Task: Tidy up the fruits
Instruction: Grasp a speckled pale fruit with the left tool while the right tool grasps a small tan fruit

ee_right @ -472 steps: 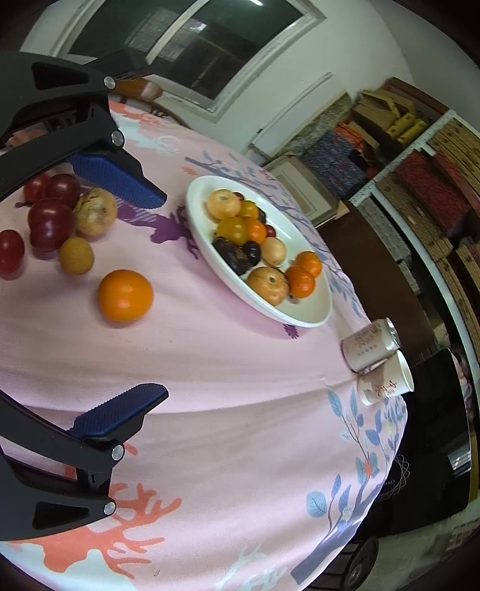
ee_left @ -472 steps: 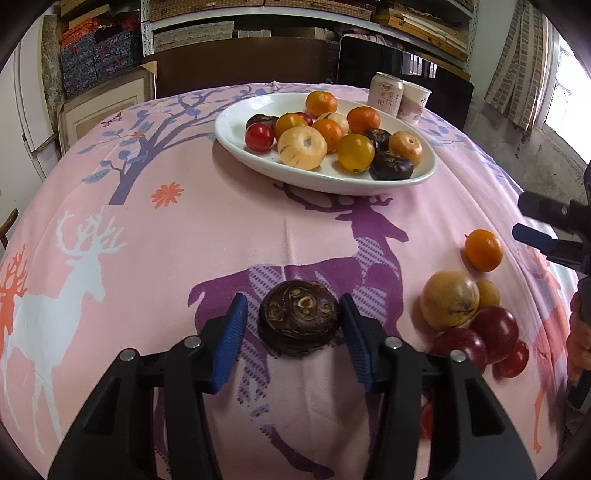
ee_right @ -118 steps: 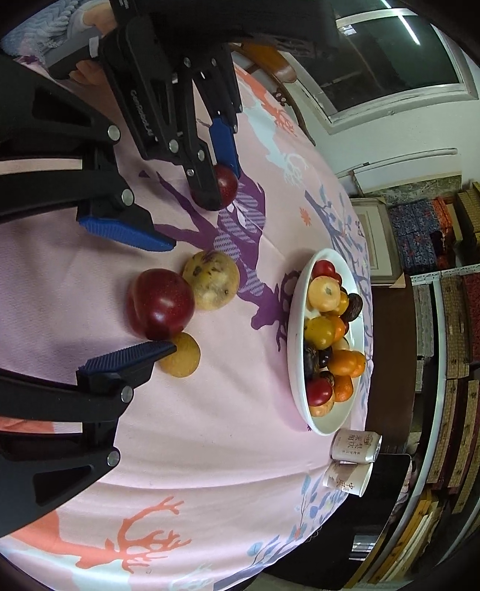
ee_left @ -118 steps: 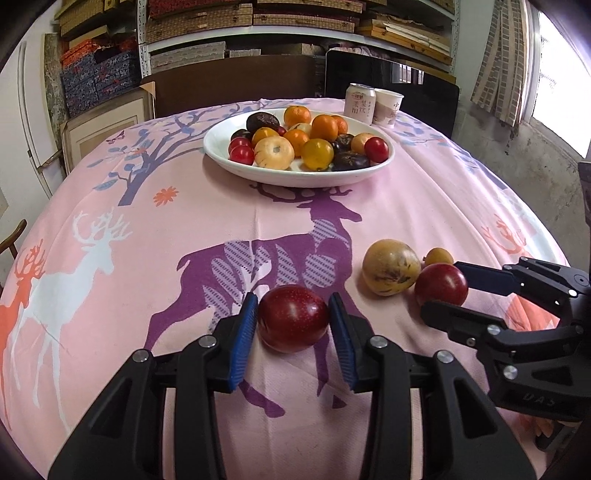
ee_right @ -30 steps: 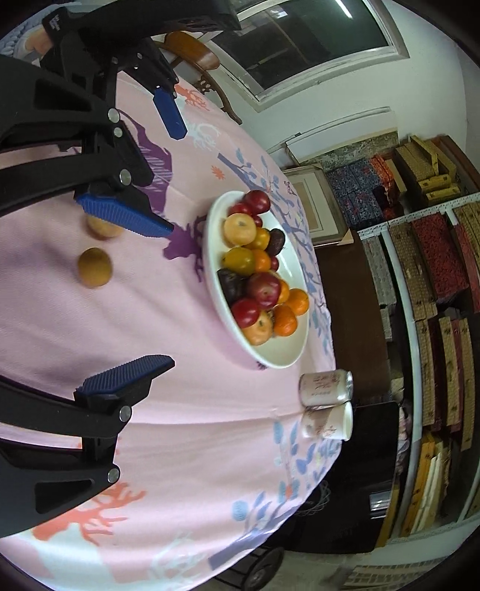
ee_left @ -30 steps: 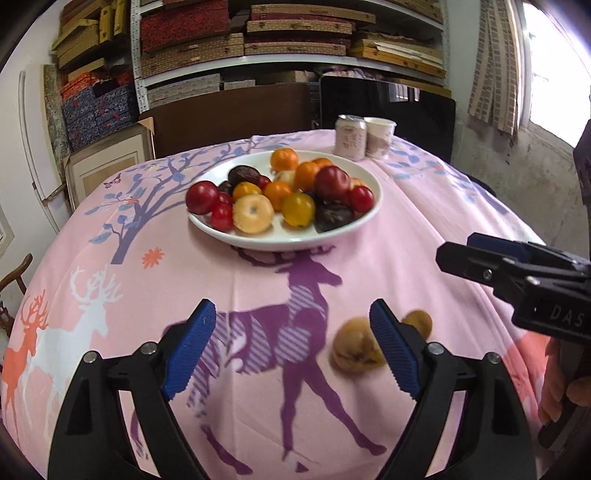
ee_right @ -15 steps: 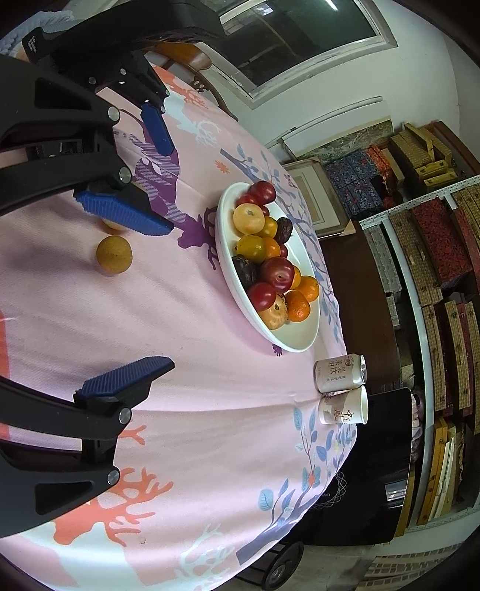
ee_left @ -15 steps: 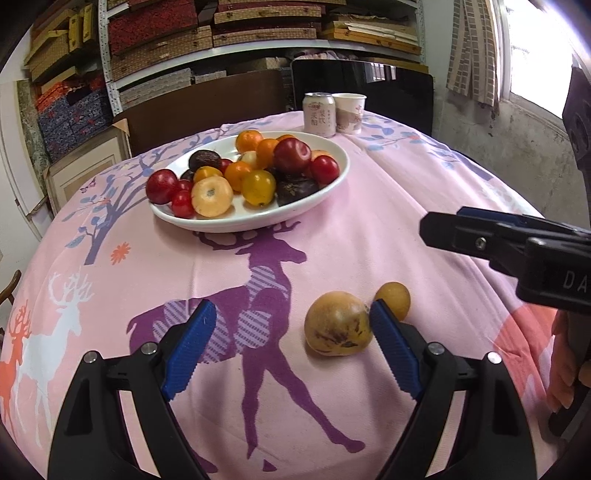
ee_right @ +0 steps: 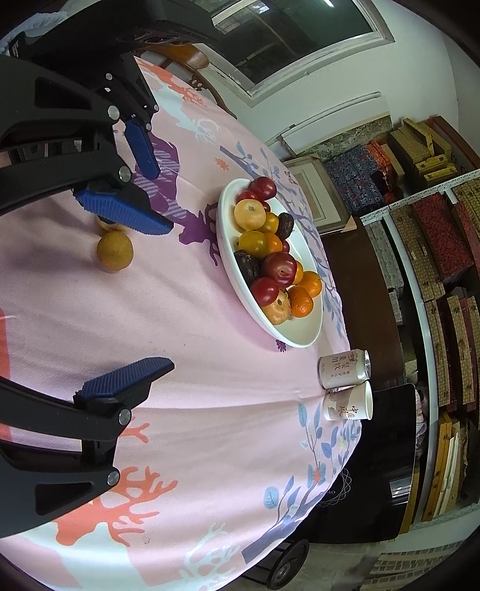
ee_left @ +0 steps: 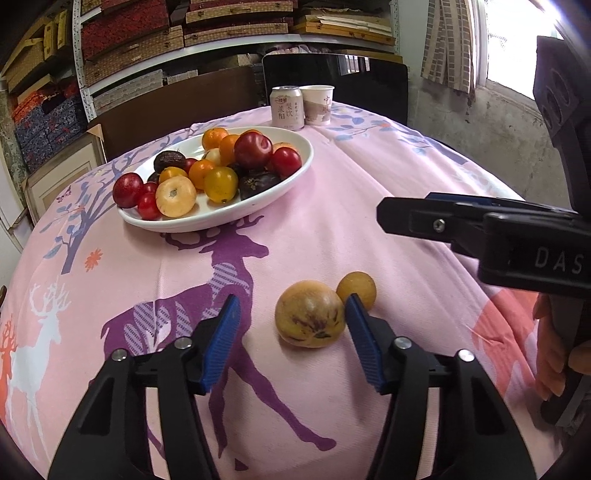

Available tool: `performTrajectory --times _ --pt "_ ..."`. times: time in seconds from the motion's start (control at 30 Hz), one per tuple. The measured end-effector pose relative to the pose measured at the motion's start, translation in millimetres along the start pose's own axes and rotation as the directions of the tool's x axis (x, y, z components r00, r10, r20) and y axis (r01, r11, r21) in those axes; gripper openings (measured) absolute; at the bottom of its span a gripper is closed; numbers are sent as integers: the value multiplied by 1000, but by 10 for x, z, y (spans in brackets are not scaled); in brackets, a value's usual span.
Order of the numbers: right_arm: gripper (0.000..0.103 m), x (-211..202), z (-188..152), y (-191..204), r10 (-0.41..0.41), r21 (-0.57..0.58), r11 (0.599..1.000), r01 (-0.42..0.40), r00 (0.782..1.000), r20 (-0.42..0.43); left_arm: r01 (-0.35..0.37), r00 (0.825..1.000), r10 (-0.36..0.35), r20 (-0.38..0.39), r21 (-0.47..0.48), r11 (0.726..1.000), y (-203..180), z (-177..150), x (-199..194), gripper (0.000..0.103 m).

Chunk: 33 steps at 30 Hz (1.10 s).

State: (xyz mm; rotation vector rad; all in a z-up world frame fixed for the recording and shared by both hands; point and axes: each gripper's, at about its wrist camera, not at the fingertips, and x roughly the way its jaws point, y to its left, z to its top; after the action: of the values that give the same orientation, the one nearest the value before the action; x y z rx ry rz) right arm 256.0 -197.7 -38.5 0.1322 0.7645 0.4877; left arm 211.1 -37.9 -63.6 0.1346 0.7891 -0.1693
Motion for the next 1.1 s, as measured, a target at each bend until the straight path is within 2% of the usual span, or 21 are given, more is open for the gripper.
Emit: performTrajectory --times 0.23,0.4,0.53,0.7,0.87,1.0,1.1 --pt "70 10 -11 -5 0 4 1000 0 1000 -3 9 1000 -9 -7 9 1000 -38 -12 5 52" --pt "70 19 -20 -3 -1 3 1000 1 1000 -8 26 1000 -26 -7 15 1000 -57 -20 -2 40" --pt "70 38 -45 7 -1 3 1000 1 1000 -15 21 1000 -21 -5 16 1000 -65 -25 -12 40" --pt "70 94 -75 76 10 -22 1000 -11 998 -55 -23 1000 23 11 -32 999 71 -15 -66 39" --pt "70 212 -176 314 -4 -132 991 -12 993 -121 -96 995 100 25 -129 987 397 -1 -128 35" --pt "70 281 -239 433 -19 -187 982 -10 988 -150 -107 993 112 21 -168 980 547 -2 -135 35" --pt "64 318 -247 463 -17 -198 980 -16 986 -163 -112 993 116 14 -159 981 562 -4 -118 35"
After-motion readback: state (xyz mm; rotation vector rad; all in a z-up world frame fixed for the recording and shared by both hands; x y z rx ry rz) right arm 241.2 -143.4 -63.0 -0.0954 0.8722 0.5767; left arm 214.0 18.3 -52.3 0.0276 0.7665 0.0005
